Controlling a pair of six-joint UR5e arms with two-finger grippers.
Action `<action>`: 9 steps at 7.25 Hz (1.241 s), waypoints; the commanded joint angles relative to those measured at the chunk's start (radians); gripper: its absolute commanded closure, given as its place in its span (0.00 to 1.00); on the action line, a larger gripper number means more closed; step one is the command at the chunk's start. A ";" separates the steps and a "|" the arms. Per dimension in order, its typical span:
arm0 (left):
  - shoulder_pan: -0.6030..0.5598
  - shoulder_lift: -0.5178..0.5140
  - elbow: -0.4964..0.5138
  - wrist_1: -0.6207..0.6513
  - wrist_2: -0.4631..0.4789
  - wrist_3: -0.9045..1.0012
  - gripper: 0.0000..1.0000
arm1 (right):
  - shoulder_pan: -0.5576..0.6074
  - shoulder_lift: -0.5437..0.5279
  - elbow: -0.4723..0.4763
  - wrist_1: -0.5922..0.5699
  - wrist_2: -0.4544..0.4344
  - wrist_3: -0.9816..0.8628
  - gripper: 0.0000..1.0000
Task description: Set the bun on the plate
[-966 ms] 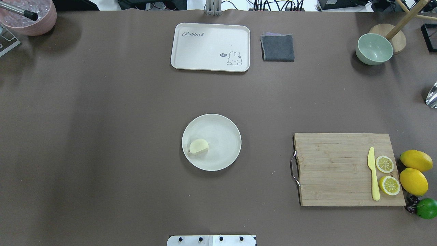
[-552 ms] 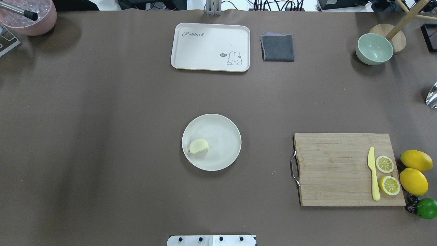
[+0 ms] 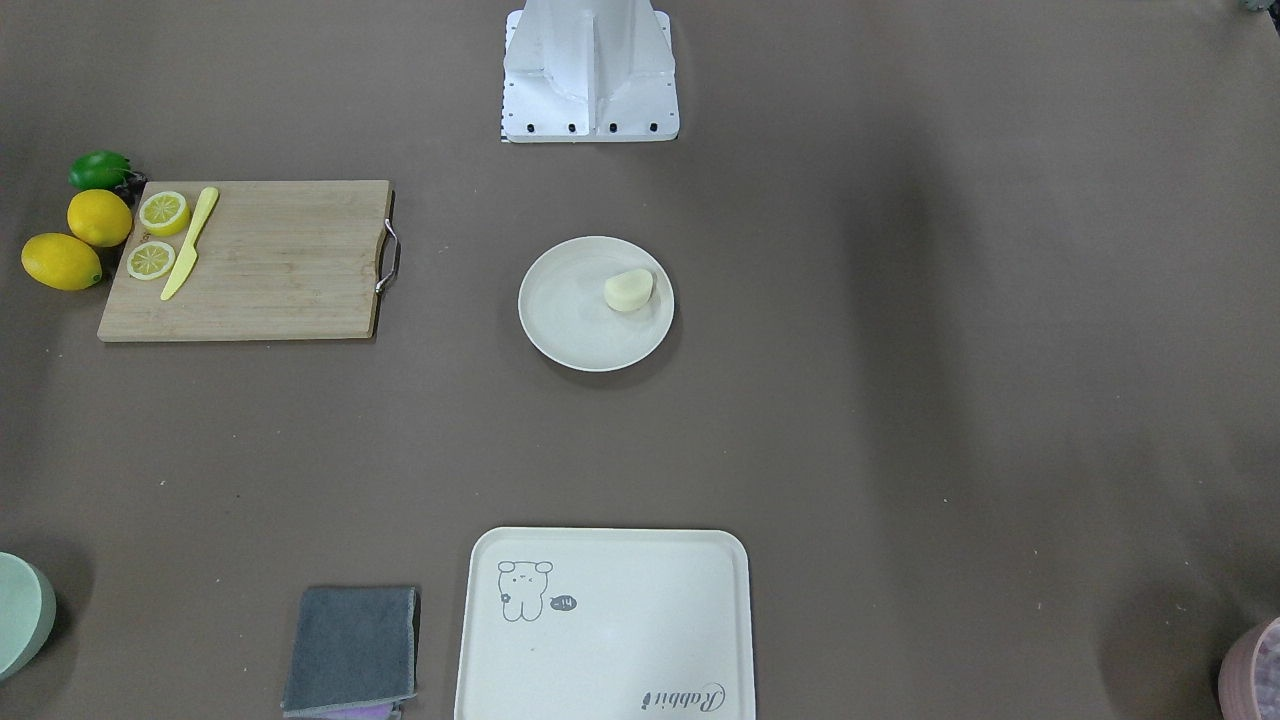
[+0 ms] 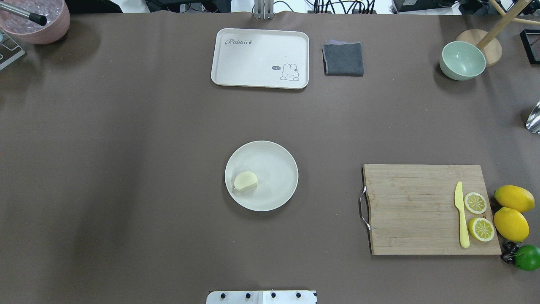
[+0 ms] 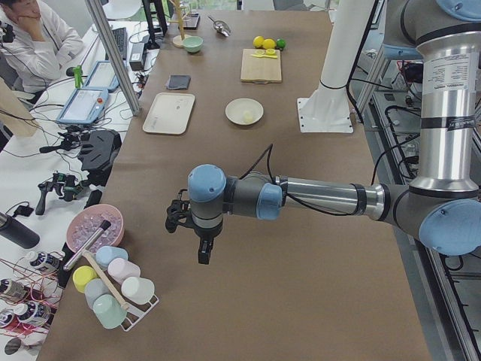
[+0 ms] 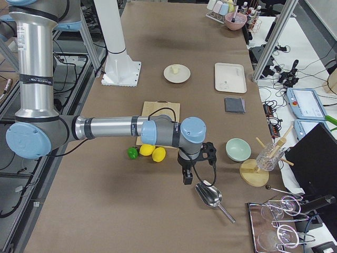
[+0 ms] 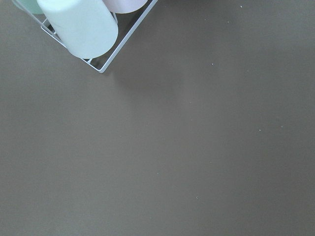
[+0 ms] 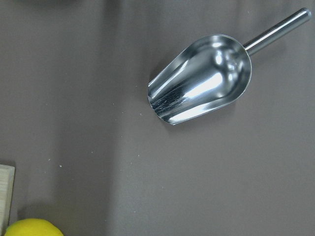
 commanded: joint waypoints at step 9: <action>0.000 0.050 -0.005 -0.009 -0.002 0.010 0.01 | 0.000 -0.016 -0.001 0.034 0.009 0.002 0.00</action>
